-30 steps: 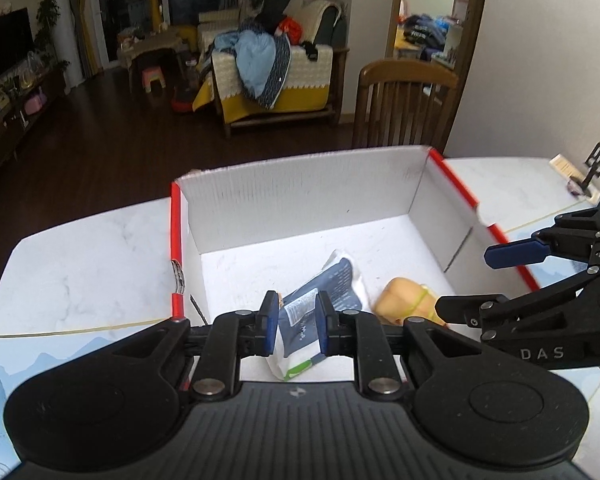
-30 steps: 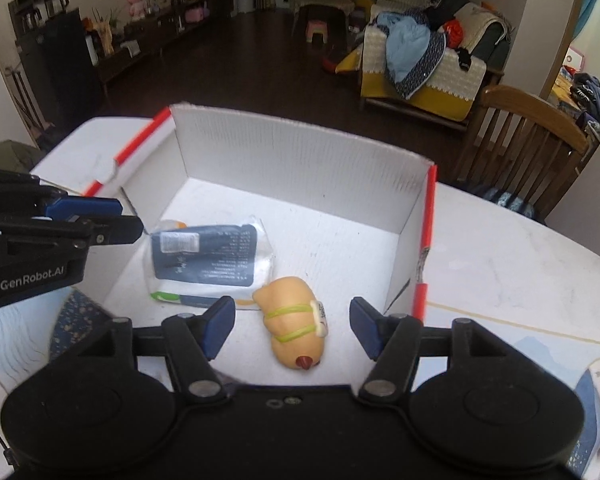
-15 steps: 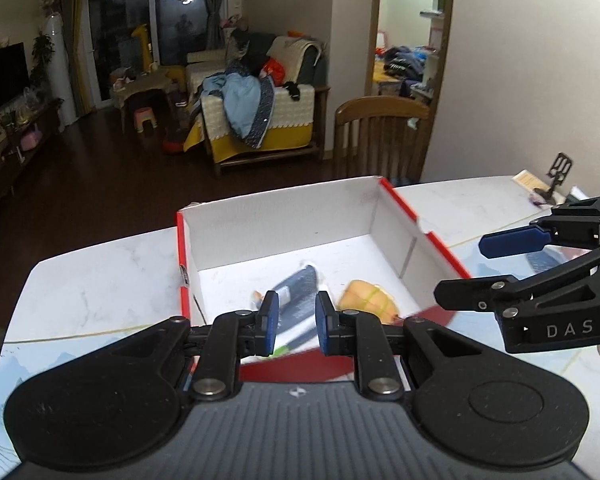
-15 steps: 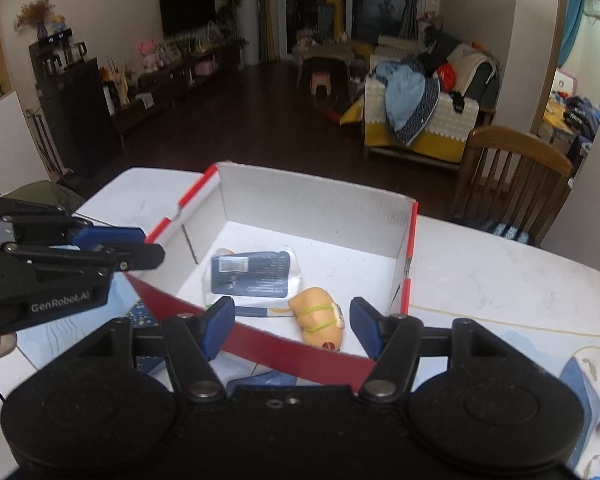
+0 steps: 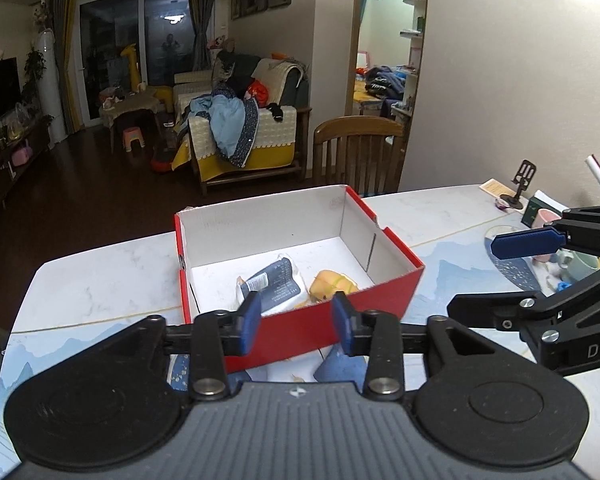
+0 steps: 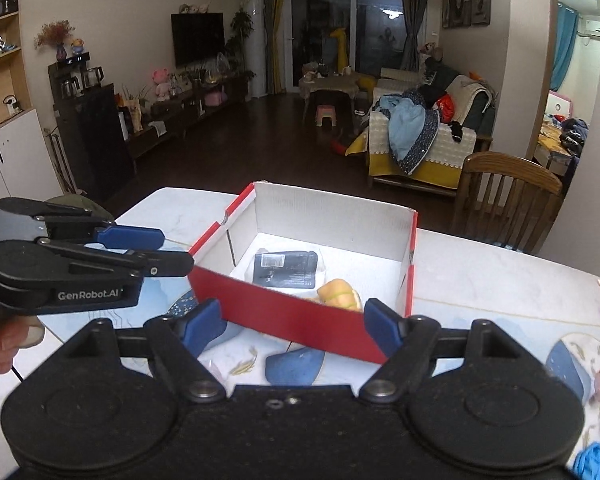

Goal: Organize objects
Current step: 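Withdraw both tools from the box toward the bread and plush bunny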

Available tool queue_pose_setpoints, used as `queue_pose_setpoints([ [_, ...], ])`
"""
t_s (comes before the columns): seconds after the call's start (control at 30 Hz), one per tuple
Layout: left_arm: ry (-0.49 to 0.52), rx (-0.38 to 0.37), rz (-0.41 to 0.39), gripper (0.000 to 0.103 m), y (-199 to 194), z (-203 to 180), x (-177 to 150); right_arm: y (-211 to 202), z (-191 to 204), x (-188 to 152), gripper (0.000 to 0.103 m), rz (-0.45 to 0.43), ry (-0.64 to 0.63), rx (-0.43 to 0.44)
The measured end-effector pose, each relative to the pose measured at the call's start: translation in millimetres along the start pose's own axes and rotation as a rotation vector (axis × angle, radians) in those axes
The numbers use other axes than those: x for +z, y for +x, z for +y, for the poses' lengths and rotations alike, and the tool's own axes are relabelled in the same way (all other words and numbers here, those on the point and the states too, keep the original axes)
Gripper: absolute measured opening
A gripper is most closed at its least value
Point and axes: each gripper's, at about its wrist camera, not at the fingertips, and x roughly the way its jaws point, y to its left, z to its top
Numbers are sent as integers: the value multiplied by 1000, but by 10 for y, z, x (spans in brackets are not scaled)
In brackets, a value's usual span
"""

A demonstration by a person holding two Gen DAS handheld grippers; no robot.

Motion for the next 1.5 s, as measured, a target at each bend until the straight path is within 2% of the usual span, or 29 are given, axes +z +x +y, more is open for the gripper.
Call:
queue_pose_setpoints([
  [0.1,-4,-12,-1,43,-100,12,-76,-101,35,-81,80,-9,8,-12],
  [0.17,-4,-12,-6,57,-166,25,-132,-161,54,-146,81,-10,14,-17],
  [0.23,3,-9,-17,62,-240,20,-211,-211,70,-213,82,-9,25,-24],
  [0.43,-14,-24,-16,73,-395,67,-404,-329,140,-438,85,-5,48,-46],
  [0.5,-24,-25,-15,76,-438,82,-467,-361,173,-511,89,-7,54,-48],
  [0.57,-31,-31,-18,83,-484,91,-530,-396,205,-577,94,-15,61,-53],
  [0.63,-34,-36,-23,84,-523,94,-597,-420,241,-653,99,-17,67,-62],
  [0.87,-50,-41,-11,101,-538,124,-903,-434,332,-945,102,-8,76,-108],
  [1.03,-54,-25,-4,103,-507,146,-1113,-398,362,-1196,102,33,95,-126],
  [1.13,-95,-24,21,103,-426,197,-1226,-391,398,-1342,102,62,103,-131],
  [1.3,-119,-23,80,103,-207,236,-1396,-337,512,-1600,102,119,99,-113],
  [1.5,-72,-37,180,103,104,135,-1544,-265,690,-1814,102,185,92,-63],
])
